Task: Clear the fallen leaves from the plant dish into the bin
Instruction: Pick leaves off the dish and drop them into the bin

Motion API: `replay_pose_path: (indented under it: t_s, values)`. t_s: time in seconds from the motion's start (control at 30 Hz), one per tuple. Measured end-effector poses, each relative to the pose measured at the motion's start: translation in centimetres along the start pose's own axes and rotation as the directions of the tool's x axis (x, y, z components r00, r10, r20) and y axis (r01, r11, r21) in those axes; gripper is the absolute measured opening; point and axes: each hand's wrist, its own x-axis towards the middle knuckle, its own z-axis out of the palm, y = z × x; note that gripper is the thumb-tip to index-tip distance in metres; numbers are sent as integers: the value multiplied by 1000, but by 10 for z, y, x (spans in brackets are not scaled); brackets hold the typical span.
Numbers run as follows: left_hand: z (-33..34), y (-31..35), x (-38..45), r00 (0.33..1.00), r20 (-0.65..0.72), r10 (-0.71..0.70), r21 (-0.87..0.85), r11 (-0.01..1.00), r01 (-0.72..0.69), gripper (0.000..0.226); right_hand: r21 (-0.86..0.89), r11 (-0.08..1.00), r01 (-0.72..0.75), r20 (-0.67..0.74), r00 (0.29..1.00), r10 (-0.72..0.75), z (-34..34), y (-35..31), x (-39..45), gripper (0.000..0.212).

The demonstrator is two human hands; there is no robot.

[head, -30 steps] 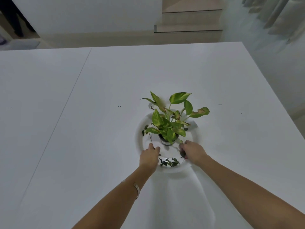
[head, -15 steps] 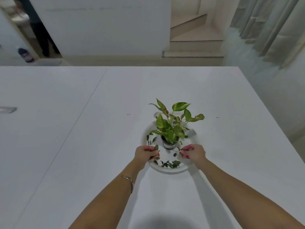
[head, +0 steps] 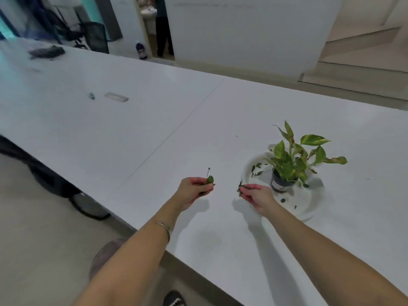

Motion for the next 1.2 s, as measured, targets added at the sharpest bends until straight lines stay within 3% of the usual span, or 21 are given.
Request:
replay_pose_path:
  t_s: [0.23, 0.4, 0.53, 0.57, 0.63, 0.7, 0.93, 0.97, 1.2]
  values:
    - [-147, 1, -71, 974, -222, 50, -41, 997, -61, 14, -155, 988, -3, 253, 967, 43, 150, 38, -20, 15]
    - [-242, -3, -114, 948, -316, 49, 12, 999, -47, 10, -226, 974, -28, 343, 933, 106, 244, 81, -36, 11]
    - [-284, -5, -132, 924, -382, 20, 26, 1000, -11, 32, -204, 978, -39, 371, 921, 114, 289, 109, -44, 16]
    - [-333, -25, -156, 890, -455, -9, -10, 1000, 6, 33, -302, 952, -51, 407, 896, 177, 336, 148, -49, 20]
    - [-344, -40, -166, 878, -474, -63, -28, 998, 57, 29, -347, 935, -68, 395, 894, 211, 350, 163, -57, 16]
    - [-394, -77, -190, 830, -539, -147, -117, 988, 98, 21, -466, 879, -104, 401, 860, 314, 394, 218, -64, 12]
    - [-440, -149, -194, 743, -573, -347, -284, 934, 217, 31, -647, 742, -177, 271, 856, 441, 436, 312, -37, 19]
    - [-462, -178, -178, 700, -584, -410, -339, 907, 249, 31, -698, 689, -197, 246, 837, 488, 448, 351, -12, 19]
    - [-509, -249, -99, 591, -581, -559, -507, 817, 274, 16, -782, 549, -296, 76, 829, 554, 457, 457, 69, 11]
